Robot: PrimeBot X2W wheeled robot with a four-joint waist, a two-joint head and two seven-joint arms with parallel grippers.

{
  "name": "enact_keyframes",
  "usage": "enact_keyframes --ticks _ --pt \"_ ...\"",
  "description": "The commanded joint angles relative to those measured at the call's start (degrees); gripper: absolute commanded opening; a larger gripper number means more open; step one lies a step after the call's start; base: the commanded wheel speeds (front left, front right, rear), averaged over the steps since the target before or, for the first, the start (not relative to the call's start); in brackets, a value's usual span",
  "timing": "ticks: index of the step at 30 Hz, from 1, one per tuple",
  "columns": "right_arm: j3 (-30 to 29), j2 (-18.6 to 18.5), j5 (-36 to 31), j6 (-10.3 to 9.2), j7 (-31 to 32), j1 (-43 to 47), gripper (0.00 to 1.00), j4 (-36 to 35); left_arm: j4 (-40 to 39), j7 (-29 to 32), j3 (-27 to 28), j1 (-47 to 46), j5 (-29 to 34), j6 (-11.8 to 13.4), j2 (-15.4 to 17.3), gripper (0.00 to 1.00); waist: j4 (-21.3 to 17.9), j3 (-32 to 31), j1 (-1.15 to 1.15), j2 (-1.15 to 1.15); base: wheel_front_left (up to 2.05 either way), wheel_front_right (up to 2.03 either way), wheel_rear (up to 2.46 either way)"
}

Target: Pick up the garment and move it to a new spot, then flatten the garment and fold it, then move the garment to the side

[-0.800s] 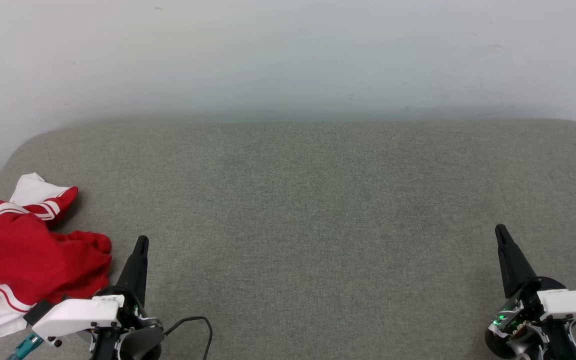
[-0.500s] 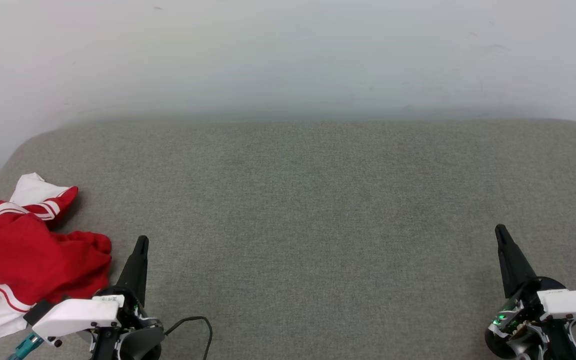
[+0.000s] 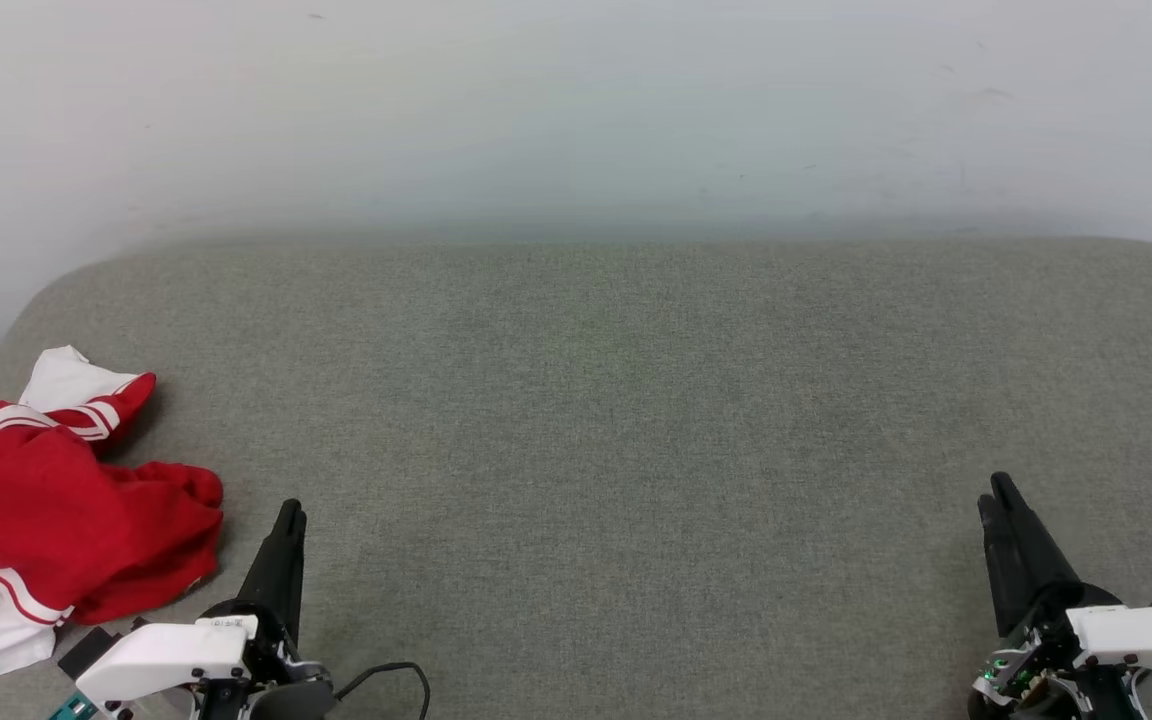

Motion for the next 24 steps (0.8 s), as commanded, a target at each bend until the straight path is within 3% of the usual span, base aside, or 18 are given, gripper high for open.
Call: enact_keyframes --ticks 1,13,24 --pt "0.3 0.0 -0.2 0.00 -0.4 -0.2 1.00 -0.7 -0.7 -0.5 -0.6 -0.4 0.1 0.0 0.0 1.00 0.0 0.0 0.00 0.00 0.00 0.00 0.00" --pt "2.8 -0.2 -2.0 0.00 -3.9 0.6 1.00 -4.4 -5.0 -4.0 -4.1 -0.6 1.9 0.0 0.0 1.00 0.1 0.0 0.00 0.00 0.00 0.00 0.00" --pt "3.5 -0.8 -8.4 0.00 -6.7 1.3 1.00 -7.1 -8.9 -6.7 -6.2 -0.3 11.1 -0.1 0.0 1.00 0.3 -0.1 0.00 0.00 0.00 0.00 0.00"
